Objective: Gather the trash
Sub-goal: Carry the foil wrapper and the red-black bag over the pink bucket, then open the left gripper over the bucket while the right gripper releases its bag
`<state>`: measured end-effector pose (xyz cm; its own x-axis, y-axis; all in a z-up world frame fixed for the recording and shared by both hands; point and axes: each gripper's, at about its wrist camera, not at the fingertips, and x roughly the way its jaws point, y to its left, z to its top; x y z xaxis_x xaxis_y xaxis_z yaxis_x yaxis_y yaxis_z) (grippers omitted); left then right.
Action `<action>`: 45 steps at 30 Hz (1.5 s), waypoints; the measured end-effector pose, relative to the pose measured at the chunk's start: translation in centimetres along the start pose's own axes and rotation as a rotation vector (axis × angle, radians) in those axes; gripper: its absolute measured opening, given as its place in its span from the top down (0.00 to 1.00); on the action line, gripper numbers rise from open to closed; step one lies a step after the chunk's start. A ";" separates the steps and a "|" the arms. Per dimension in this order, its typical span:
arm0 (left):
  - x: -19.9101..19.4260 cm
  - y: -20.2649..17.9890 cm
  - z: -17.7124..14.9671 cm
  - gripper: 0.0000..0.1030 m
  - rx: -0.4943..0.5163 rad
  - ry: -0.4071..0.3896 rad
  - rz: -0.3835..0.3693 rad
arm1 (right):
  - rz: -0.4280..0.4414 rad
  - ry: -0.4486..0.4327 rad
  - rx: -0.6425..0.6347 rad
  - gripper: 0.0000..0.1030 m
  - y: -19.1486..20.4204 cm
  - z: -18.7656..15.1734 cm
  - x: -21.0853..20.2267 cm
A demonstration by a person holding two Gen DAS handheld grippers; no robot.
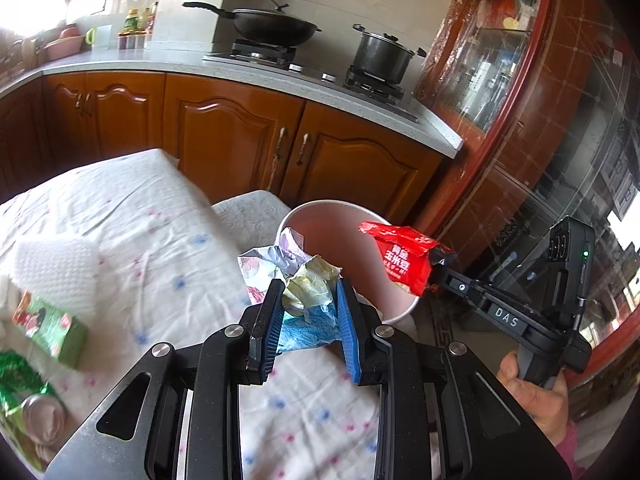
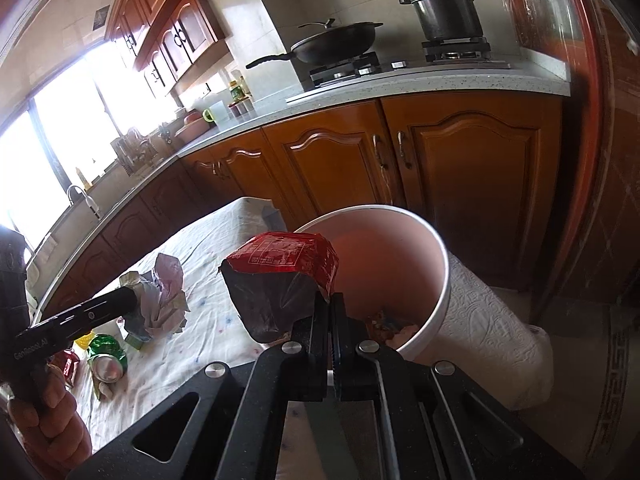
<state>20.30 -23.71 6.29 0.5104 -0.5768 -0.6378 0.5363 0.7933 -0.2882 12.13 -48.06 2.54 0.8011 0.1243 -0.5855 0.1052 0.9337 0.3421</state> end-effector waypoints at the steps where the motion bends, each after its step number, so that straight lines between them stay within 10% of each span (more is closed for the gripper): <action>1: 0.4 -0.3 0.3 0.76 0.006 0.002 -0.004 | -0.006 0.002 -0.001 0.99 -0.2 0.2 0.1; 35: 11.5 -4.1 2.6 0.75 0.064 0.186 0.003 | -0.090 0.154 -0.024 0.99 -3.5 1.8 4.0; 45: 12.5 -4.2 2.3 0.51 0.048 0.219 -0.002 | -0.069 0.152 0.022 0.68 -4.3 1.6 3.9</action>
<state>25.97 -34.75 1.15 0.3545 -0.5179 -0.7785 0.5713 0.7791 -0.2582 15.76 -52.08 -0.06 0.6934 0.1113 -0.7119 0.1708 0.9344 0.3125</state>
